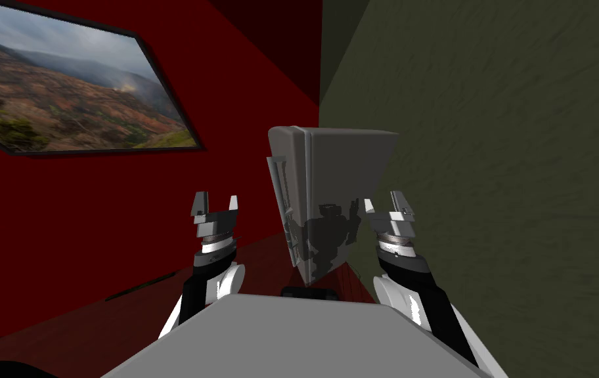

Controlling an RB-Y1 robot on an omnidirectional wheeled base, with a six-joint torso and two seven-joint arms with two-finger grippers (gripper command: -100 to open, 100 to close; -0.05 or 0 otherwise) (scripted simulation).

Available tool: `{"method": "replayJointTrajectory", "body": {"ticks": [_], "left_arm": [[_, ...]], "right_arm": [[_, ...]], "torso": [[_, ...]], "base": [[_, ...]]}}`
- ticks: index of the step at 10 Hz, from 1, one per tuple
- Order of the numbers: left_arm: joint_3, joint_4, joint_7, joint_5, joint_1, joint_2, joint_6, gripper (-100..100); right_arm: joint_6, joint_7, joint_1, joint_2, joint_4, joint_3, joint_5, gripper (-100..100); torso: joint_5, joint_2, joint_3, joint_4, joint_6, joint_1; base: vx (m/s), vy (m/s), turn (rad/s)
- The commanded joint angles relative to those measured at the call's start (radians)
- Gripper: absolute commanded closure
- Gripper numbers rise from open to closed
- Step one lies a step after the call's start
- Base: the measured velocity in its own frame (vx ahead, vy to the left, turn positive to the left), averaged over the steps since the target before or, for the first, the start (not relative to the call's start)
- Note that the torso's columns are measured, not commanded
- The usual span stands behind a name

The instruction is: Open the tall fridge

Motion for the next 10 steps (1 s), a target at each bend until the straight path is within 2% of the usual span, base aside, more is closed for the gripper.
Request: {"method": "replayJointTrajectory", "body": {"ticks": [1, 9, 10], "left_arm": [[0.0, 0.0, 0.0, 0.0, 0.0, 0.0, 0.0, 0], [0.0, 0.0, 0.0, 0.0, 0.0, 0.0, 0.0, 0], [0.0, 0.0, 0.0, 0.0, 0.0, 0.0, 0.0, 0]], "right_arm": [[0.0, 0.0, 0.0, 0.0, 0.0, 0.0, 0.0, 0], [0.0, 0.0, 0.0, 0.0, 0.0, 0.0, 0.0, 0], [-0.005, 0.004, -0.022, -0.05, 0.004, -0.012, 0.012, -100]], "torso": [[0.0, 0.041, -0.082, 0.041, 0.0, 0.0], [0.0, 0.618, -1.234, 0.617, 0.0, 0.0], [0.0, 0.691, -1.382, 0.691, 0.0, 0.0]], "base": [[0.0, 0.0, 0.0], [0.0, 0.0, 0.0], [0.029, 0.017, -0.108]]}}
